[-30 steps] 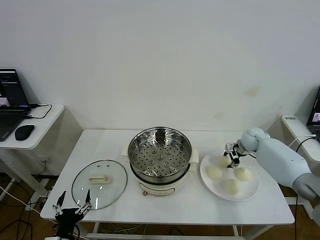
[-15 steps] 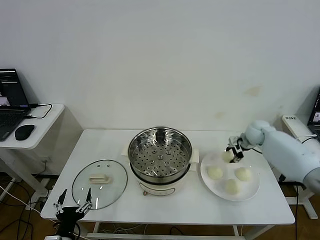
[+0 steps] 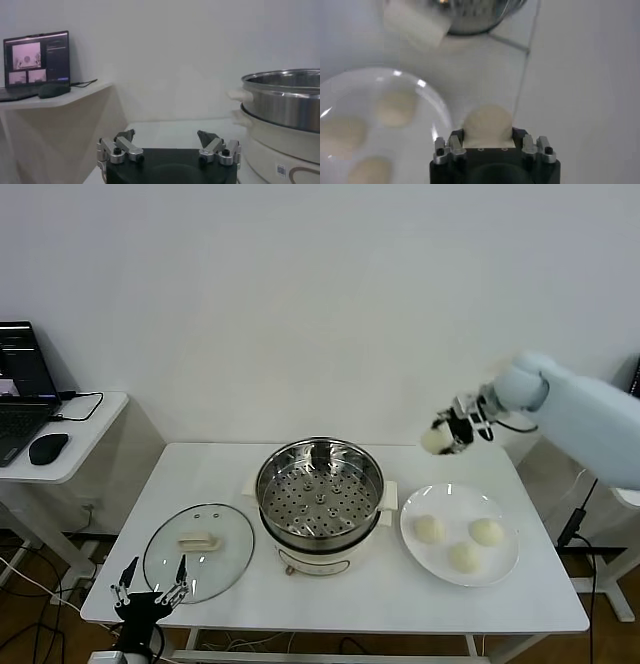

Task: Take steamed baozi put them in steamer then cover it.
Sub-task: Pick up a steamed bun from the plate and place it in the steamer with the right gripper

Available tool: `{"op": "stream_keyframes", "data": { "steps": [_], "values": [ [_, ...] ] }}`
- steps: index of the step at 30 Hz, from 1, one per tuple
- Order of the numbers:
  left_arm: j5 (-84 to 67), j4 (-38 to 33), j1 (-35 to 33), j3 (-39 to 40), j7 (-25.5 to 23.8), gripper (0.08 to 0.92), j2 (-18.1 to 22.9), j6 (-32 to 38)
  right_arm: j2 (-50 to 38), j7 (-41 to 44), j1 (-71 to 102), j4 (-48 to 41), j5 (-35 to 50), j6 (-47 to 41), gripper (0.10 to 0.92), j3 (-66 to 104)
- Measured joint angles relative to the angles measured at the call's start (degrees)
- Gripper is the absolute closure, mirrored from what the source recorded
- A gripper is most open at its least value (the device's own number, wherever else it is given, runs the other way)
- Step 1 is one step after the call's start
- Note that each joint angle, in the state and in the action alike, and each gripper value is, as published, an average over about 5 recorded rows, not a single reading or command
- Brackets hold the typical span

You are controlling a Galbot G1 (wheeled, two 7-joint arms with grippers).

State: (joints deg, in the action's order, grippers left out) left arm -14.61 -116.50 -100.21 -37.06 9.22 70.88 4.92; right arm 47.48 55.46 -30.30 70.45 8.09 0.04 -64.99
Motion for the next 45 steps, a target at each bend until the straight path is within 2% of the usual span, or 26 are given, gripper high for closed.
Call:
{"op": "stream_keyframes", "data": {
  "steps": [13, 23, 36, 41, 45],
  "values": [
    [-1.0, -0.2, 0.2, -1.7, -0.1, 0.177, -0.2, 0.1, 12.9, -4.5, -3.8, 0.0, 1.1, 7.5, 0.423, -8.4],
    [-1.2, -0.1, 0.2, -2.6, -0.1, 0.177, 0.3, 0.0, 21.5, -6.5, -0.8, -6.3, -7.3, 16.9, 0.418, -10.4],
    [-1.4, 0.7, 0.7, -2.9, -0.2, 0.177, 0.4, 0.0, 26.8, -8.8, 4.0, -13.6, -18.3, 25.5, 0.412, -10.3],
    [-1.4, 0.6, 0.8, -2.9, -0.2, 0.177, 0.5, 0.0, 28.0, -10.0, 5.3, -15.6, -21.4, 27.6, 0.384, -9.6],
    [-1.4, 0.4, 0.8, -2.8, -0.2, 0.177, 0.6, 0.1, 28.2, -10.8, 5.4, -16.2, -22.8, 28.5, 0.297, -9.4]
  ]
}}
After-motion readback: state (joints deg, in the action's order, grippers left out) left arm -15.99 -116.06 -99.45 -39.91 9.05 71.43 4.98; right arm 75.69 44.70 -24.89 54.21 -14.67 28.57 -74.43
